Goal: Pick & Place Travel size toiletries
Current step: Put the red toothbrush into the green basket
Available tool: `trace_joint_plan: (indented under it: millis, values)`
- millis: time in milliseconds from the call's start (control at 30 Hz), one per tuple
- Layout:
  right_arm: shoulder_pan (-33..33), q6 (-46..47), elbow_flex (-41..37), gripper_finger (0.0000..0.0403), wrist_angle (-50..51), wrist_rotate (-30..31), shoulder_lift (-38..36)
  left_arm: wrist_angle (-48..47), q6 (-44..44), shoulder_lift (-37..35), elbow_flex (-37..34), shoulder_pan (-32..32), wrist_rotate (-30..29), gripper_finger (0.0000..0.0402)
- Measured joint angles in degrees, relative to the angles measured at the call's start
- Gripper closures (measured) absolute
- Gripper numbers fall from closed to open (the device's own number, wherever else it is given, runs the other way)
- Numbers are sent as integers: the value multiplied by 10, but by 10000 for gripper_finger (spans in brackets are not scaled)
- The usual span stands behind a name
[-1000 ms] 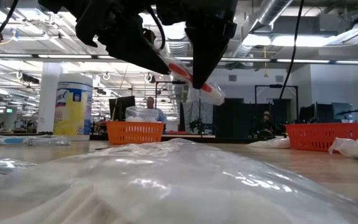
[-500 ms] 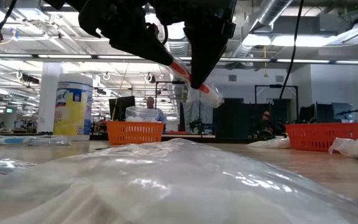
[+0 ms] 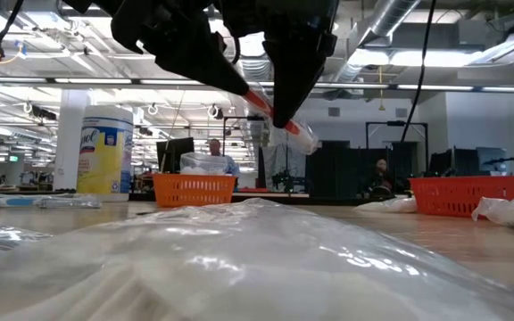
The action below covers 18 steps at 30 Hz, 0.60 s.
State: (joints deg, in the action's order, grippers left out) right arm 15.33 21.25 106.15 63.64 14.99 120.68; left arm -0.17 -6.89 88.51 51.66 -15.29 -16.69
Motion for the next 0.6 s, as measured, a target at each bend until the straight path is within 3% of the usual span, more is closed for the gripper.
trace_joint_plan:
  millis: [300, 600]
  values:
    - [21, -36, 2, 347, -18, 13, 0, -16, 42, -2, 1, -13, -8, 358]
    - [69, -62, 2, 309, -39, 76, -38, -15, 79, -5, -2, -36, -10, 358]
